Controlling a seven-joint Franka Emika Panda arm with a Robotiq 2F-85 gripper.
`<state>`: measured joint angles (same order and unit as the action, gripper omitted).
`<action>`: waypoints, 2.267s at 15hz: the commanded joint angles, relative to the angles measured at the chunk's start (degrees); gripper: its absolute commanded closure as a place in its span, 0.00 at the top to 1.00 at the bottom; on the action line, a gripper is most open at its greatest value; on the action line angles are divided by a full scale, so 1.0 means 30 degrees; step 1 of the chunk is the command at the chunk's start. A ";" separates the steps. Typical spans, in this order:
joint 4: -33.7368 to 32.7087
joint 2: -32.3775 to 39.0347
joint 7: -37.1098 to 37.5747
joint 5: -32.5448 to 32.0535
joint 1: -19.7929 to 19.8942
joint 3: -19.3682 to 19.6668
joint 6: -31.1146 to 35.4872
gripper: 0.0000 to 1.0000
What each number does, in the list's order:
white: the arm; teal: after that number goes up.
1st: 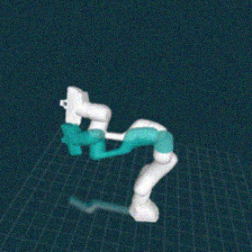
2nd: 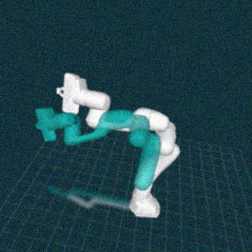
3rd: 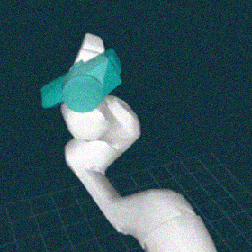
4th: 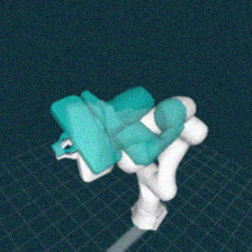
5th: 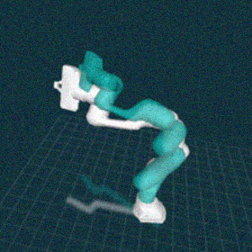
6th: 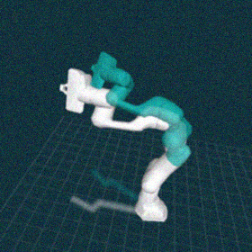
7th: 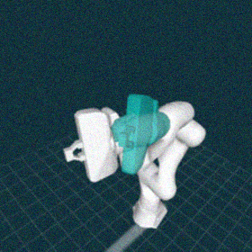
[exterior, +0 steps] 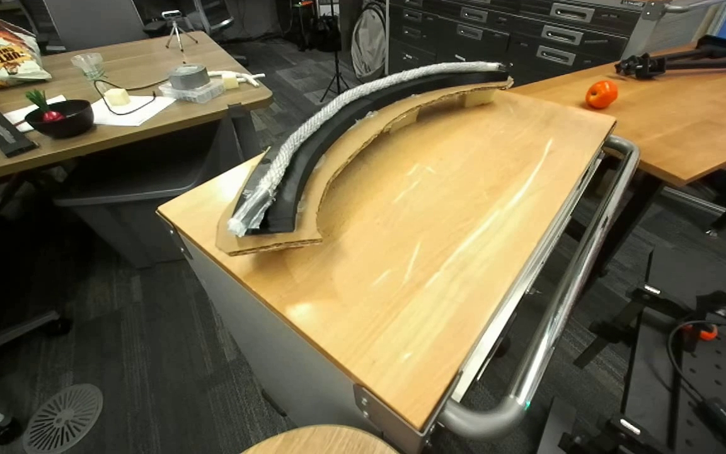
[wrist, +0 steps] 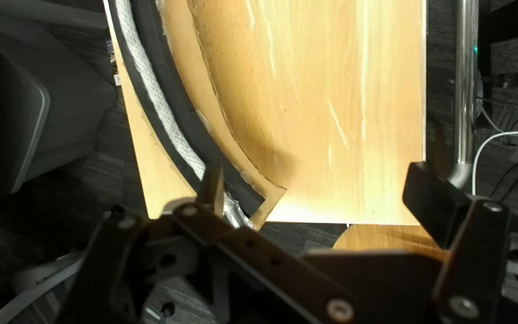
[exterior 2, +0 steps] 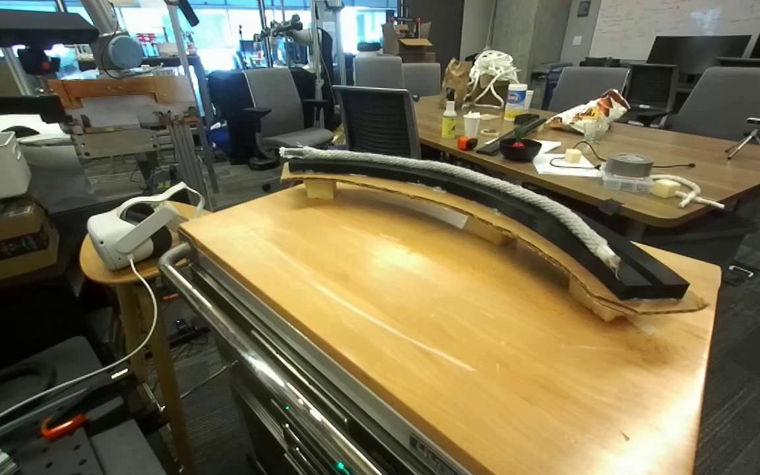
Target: Put the rope on the counter
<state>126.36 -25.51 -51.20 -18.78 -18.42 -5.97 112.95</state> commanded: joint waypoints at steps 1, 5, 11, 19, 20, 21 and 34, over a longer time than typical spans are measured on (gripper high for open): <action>-0.0042 -0.0087 -0.0111 0.0150 0.0333 -0.0285 -0.0014 1.00; 0.0948 -0.0233 -0.1894 0.0834 -0.0132 0.0217 0.0906 1.00; -0.1014 0.2658 -0.8221 0.3635 0.0018 0.1764 0.1862 1.00; -0.4776 0.9014 -0.5833 0.2355 0.1469 -0.0112 0.4625 1.00; -0.3403 0.7597 -0.7739 0.3265 0.1617 -0.0015 0.3671 1.00; -0.3606 0.8195 -0.7329 0.3052 0.1706 -0.0236 0.3922 1.00; -0.9313 1.4594 -0.8744 0.2637 0.2159 -0.0919 0.4069 1.00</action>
<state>107.52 9.71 -75.07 -10.31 -13.33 -6.94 126.02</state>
